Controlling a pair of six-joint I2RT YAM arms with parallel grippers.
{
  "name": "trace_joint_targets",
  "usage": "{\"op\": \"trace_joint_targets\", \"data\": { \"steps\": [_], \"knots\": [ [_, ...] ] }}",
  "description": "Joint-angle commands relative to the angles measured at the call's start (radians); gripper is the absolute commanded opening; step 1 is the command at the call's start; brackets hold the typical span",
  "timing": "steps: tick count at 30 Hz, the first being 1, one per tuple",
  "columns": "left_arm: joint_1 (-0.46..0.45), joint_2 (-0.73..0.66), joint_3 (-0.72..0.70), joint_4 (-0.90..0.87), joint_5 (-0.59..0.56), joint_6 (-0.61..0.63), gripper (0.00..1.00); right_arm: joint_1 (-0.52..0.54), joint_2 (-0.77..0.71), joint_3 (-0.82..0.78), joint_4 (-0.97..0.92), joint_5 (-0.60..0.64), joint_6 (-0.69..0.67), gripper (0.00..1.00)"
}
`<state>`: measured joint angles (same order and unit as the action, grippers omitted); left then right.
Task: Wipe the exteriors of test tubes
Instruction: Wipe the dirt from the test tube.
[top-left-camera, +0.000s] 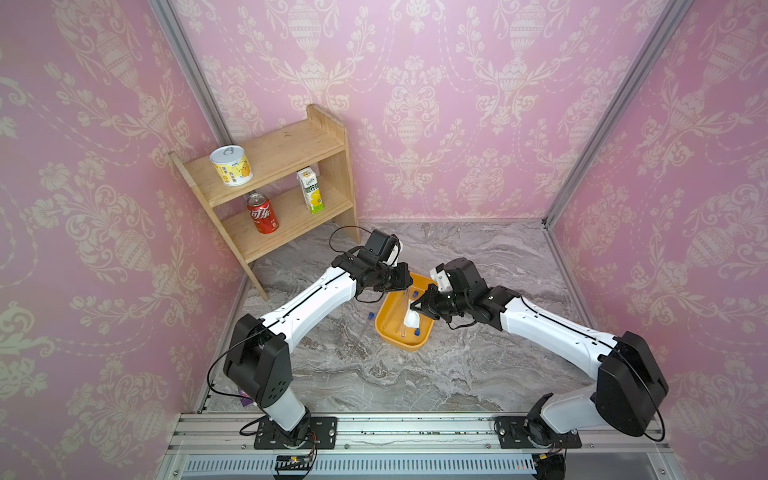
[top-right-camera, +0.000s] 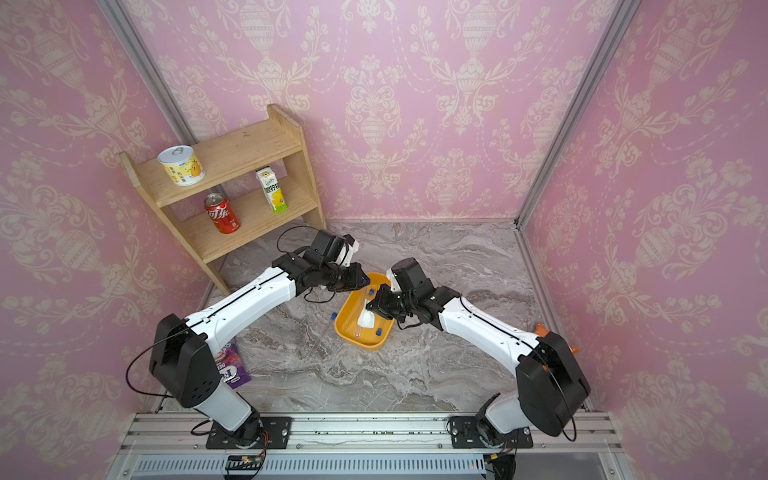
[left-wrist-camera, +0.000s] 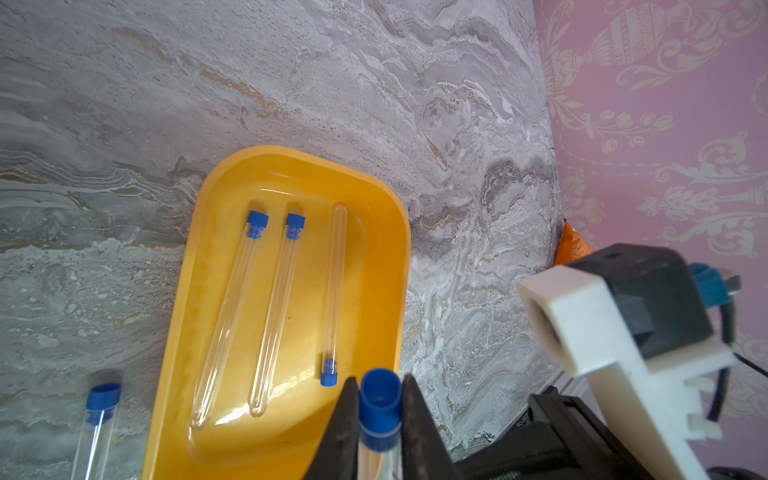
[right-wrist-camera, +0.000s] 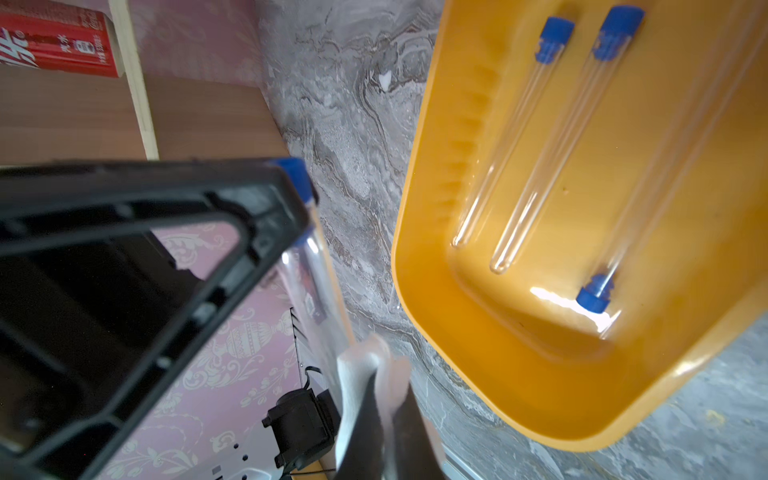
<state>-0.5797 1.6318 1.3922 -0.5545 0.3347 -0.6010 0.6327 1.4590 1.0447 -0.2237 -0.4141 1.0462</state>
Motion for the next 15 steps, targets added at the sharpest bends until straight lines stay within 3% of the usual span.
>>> {"op": "trace_joint_targets", "data": {
  "steps": [1,15],
  "knots": [
    [-0.009,-0.035,-0.014,0.008,0.021,-0.02,0.13,-0.027,0.03,0.071,-0.012,0.002,-0.035,0.0],
    [-0.012,-0.05,-0.016,0.007,0.017,-0.02,0.13,-0.078,0.046,0.08,-0.019,-0.017,-0.045,0.0]
  ]
}}
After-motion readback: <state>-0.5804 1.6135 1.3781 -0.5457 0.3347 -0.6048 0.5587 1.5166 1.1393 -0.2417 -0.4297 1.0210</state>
